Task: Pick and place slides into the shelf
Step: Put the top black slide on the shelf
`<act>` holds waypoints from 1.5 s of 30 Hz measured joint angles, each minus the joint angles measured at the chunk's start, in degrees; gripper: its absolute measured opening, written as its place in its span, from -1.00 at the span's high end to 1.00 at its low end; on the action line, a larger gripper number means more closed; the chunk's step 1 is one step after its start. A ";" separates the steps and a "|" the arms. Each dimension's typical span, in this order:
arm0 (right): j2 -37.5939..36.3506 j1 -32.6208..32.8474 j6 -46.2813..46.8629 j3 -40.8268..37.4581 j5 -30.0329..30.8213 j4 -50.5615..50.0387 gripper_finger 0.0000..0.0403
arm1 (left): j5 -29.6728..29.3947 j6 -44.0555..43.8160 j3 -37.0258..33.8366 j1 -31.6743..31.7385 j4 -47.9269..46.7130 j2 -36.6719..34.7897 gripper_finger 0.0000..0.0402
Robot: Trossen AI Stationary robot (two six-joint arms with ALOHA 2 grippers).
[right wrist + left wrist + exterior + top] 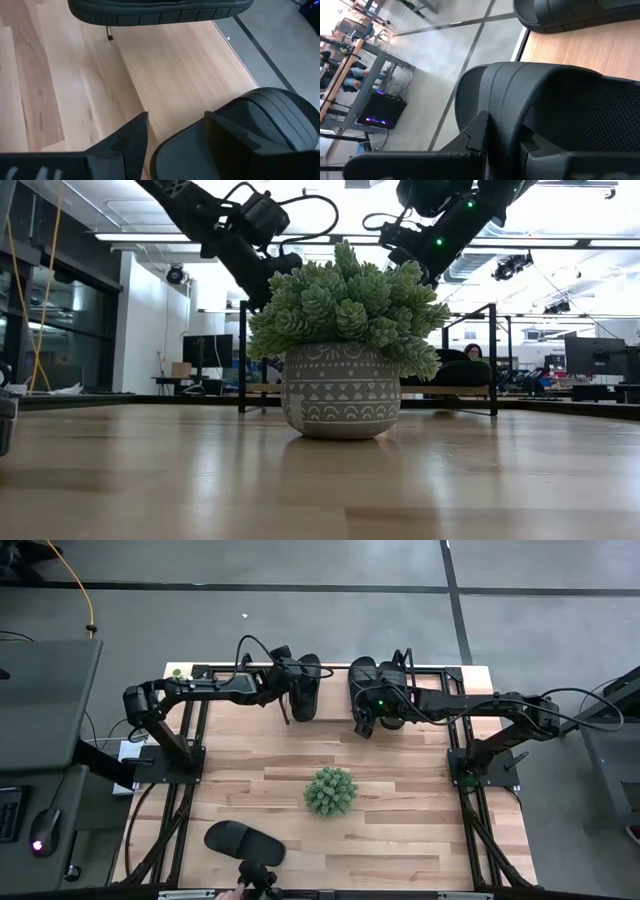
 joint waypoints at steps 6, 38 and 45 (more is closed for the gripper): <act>0.00 0.48 0.00 0.00 0.02 0.01 0.09 | -2.52 -0.02 -0.07 -0.07 -0.54 0.09 0.84; 0.00 1.03 0.01 -0.01 0.04 0.23 0.09 | -0.40 1.90 -0.02 -0.02 -2.45 1.37 0.87; 0.00 1.03 0.01 0.01 0.02 0.23 0.09 | 0.93 2.45 -0.40 0.05 -3.76 3.50 0.87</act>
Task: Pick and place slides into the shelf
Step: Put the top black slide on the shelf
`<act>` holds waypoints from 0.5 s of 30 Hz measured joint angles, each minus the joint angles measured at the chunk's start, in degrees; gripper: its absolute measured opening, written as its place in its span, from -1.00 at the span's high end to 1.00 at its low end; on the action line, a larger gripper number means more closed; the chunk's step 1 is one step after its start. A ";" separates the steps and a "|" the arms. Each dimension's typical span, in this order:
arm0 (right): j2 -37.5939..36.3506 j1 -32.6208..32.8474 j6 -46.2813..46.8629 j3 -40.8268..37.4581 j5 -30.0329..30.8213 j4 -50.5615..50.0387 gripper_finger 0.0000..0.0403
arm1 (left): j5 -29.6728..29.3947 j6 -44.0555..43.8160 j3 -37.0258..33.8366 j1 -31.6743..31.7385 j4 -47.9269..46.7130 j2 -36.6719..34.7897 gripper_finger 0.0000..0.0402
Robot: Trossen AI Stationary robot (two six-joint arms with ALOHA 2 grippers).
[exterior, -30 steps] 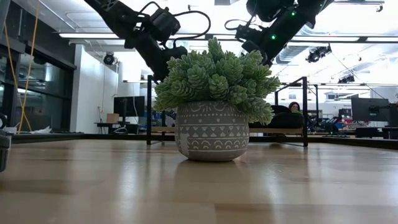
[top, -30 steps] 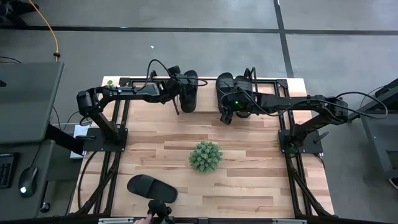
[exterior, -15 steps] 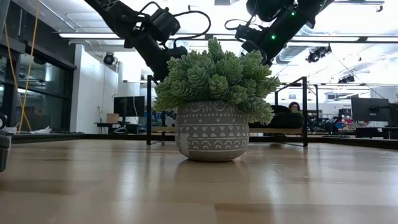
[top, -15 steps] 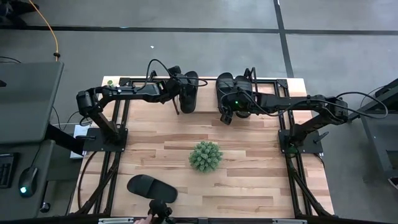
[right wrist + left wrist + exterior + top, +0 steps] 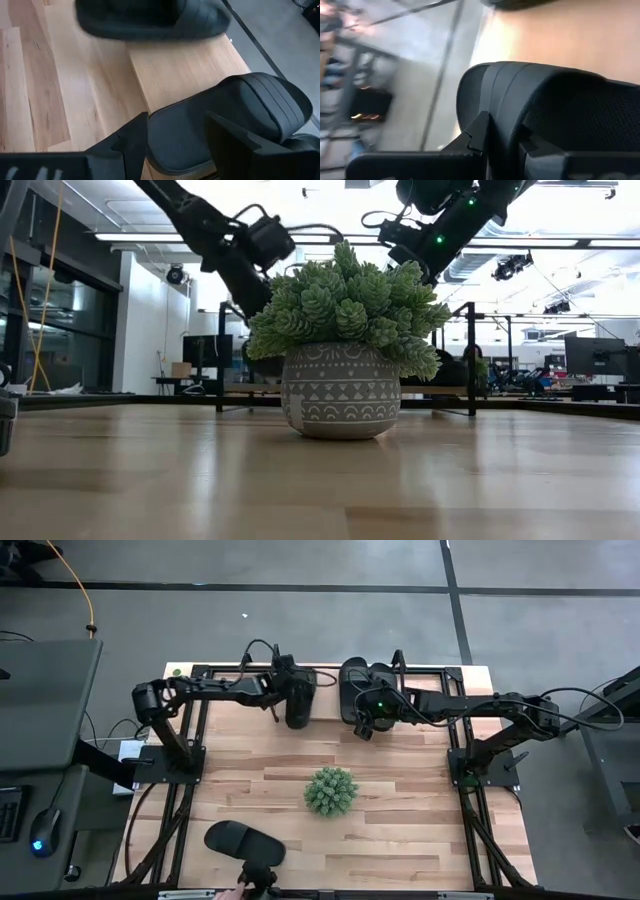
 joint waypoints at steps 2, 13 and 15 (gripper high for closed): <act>0.00 0.07 0.02 -0.01 -0.02 -0.02 0.09 | -5.18 1.34 0.03 0.02 -0.02 0.84 0.87; 0.01 0.09 0.02 -0.01 -0.17 -0.24 0.09 | -8.00 2.12 0.03 -0.53 1.73 1.72 0.86; 0.00 0.09 0.02 0.00 -0.17 -0.28 0.09 | -8.06 2.87 0.03 -0.55 1.48 1.72 0.86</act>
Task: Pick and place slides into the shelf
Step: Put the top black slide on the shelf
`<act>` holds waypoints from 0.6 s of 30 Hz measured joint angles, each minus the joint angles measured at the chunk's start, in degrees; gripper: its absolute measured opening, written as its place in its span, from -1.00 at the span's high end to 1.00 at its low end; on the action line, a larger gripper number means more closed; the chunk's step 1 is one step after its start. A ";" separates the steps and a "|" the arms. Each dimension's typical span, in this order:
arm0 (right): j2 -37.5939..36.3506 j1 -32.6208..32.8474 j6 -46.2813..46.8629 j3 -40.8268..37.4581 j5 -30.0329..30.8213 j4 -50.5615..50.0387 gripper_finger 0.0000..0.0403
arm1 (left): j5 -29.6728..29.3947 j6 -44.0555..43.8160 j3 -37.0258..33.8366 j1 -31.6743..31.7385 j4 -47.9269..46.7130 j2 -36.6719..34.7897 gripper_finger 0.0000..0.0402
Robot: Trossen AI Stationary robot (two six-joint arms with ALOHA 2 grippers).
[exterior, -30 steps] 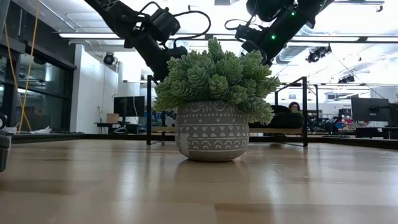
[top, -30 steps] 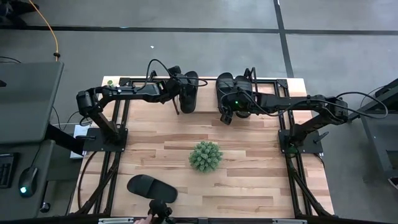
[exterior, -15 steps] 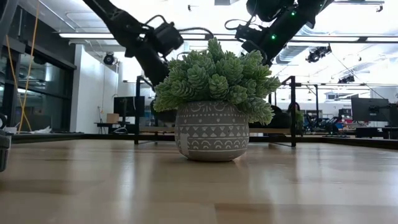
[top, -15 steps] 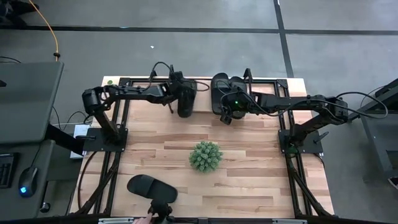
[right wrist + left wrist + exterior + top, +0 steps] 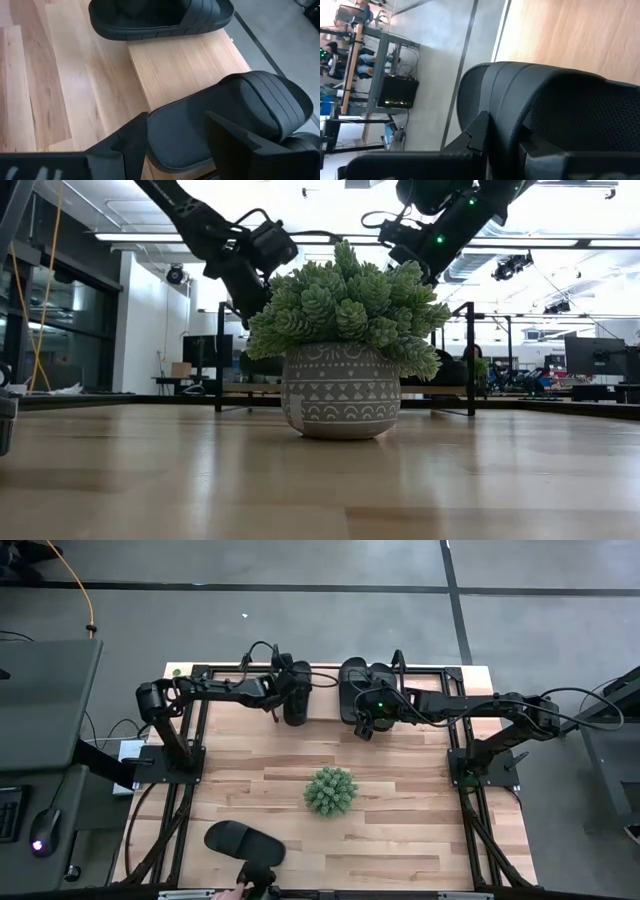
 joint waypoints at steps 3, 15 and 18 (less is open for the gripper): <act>0.00 0.00 0.00 0.00 0.00 -0.01 0.09 | -0.39 0.06 0.00 -0.28 -0.15 -0.01 0.86; 0.00 0.00 -0.01 0.00 0.00 -0.05 0.09 | -3.58 1.65 0.07 -0.26 -1.67 -0.13 0.86; 0.00 0.00 0.00 0.00 0.00 -0.05 0.09 | -3.58 1.65 0.07 -0.26 -1.67 -0.15 0.86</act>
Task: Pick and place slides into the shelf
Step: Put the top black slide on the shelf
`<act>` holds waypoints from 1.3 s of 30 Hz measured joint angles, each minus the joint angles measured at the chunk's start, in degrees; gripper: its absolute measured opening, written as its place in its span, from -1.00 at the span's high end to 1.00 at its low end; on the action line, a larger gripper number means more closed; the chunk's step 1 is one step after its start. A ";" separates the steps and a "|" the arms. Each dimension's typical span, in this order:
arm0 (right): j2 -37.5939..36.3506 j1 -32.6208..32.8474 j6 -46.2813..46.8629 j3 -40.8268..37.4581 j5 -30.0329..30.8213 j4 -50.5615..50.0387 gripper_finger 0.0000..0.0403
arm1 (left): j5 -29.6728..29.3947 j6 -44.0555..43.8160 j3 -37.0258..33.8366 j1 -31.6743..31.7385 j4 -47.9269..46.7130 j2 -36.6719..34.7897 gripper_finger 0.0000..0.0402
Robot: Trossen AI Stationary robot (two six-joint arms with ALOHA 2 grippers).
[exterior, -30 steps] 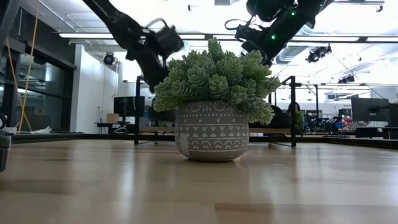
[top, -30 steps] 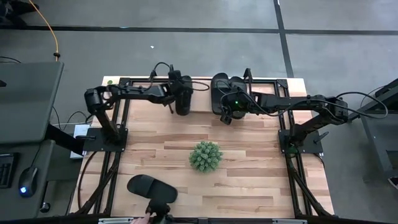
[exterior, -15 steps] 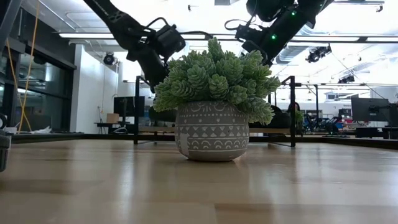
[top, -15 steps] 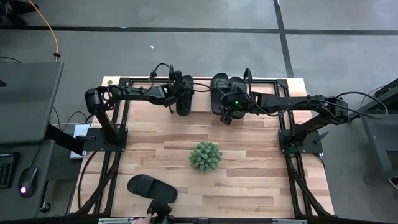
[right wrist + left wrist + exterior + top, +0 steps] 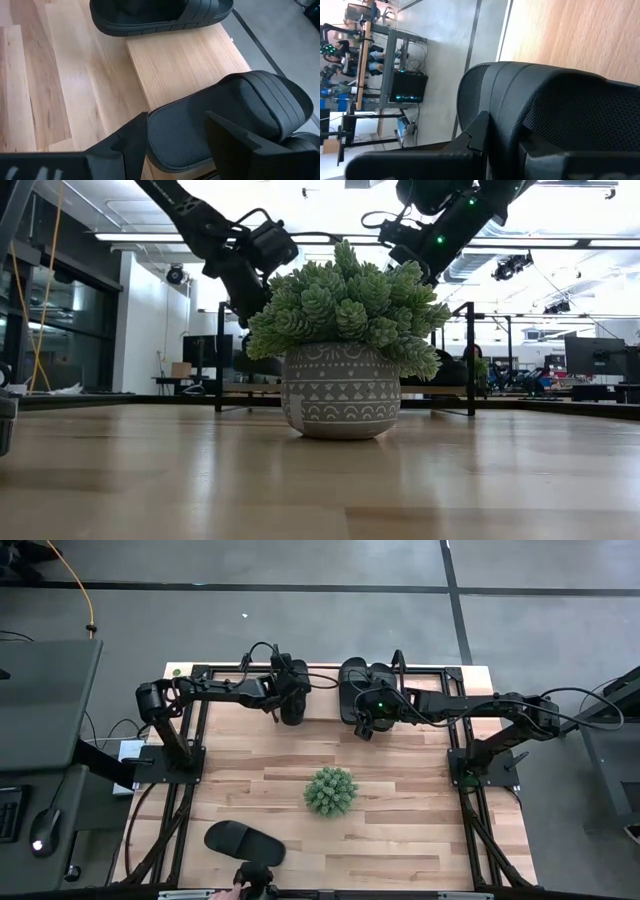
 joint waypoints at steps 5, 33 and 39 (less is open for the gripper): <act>0.00 -0.02 -0.01 0.00 0.00 -0.02 0.09 | 0.47 -0.02 0.04 0.00 0.00 -0.02 0.86; 0.00 -0.02 -0.02 0.00 0.02 -0.44 0.09 | -0.97 -0.02 0.09 0.02 -0.18 -0.07 0.40; 0.00 -0.02 -0.02 0.00 0.00 -0.46 0.09 | -1.26 0.01 0.11 0.04 -1.26 -0.07 0.35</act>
